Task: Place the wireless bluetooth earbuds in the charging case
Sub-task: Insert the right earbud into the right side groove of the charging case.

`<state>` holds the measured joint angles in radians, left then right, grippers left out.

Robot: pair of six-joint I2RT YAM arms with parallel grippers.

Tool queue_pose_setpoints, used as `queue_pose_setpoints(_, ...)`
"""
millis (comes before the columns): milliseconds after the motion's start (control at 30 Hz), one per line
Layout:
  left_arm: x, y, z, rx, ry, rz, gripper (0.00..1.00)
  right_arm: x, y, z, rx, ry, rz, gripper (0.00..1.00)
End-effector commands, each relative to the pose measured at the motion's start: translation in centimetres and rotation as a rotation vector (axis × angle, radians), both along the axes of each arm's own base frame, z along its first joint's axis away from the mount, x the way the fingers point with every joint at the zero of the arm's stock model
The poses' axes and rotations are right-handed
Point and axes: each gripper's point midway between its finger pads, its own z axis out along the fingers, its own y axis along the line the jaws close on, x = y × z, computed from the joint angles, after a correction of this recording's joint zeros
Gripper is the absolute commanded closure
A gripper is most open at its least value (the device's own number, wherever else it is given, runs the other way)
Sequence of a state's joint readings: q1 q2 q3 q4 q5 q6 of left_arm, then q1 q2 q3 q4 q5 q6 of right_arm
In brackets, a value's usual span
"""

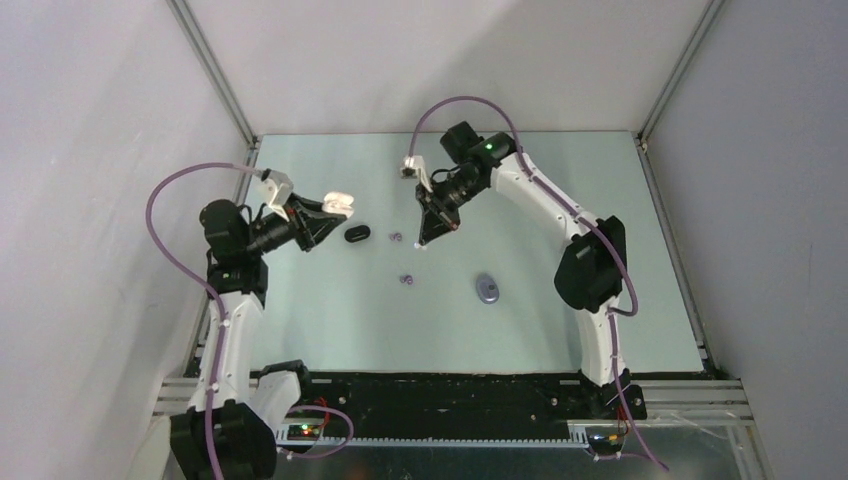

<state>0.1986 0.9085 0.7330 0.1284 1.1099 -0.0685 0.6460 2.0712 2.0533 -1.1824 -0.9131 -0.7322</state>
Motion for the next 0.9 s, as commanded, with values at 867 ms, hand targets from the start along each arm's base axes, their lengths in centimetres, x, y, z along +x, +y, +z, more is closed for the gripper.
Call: queue_pose_setpoints(867, -7.5, -6.6, -0.1, 0.029, -0.035, -0.652, 1.0, -4.2, 3.5, 17.0, 0.42, 0.099, 0.046, 1.0)
